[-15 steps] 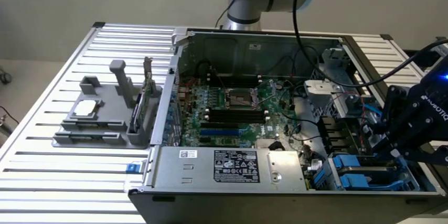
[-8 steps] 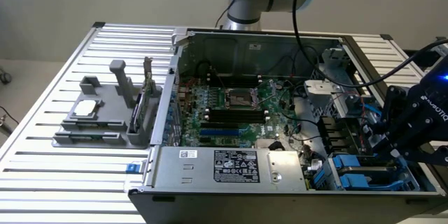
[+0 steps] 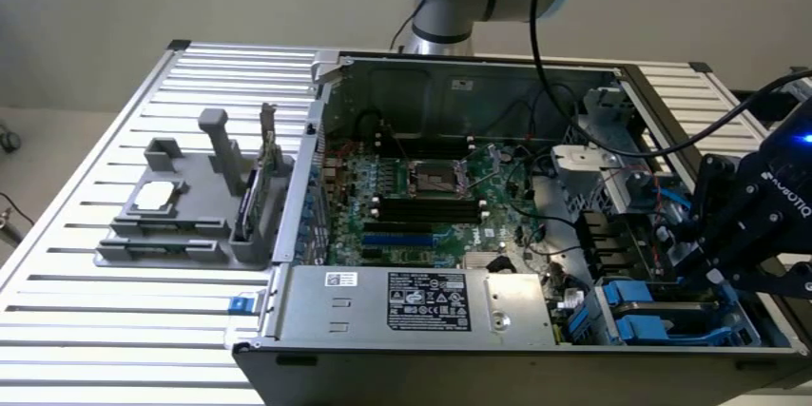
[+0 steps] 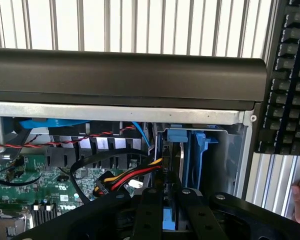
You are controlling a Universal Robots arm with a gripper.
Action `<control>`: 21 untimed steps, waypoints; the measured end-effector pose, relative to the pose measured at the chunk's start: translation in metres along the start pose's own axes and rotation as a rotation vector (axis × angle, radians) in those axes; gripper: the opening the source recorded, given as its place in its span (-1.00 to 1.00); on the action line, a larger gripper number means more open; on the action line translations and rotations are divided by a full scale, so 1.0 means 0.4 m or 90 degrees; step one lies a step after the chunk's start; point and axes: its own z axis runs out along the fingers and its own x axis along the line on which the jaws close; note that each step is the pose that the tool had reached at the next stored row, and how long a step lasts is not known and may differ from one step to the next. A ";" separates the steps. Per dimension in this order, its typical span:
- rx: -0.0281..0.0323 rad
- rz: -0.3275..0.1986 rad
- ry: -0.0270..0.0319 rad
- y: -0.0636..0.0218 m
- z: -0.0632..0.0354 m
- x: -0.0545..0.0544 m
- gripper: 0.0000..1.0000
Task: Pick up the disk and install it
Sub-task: 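Insert the disk into the insertion slot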
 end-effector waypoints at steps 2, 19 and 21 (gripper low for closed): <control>0.0000 0.000 -0.0001 0.000 0.001 0.000 -0.66; 0.0000 0.000 0.0001 0.001 0.012 0.000 -0.66; 0.0000 0.000 0.0001 0.002 0.012 0.000 -0.66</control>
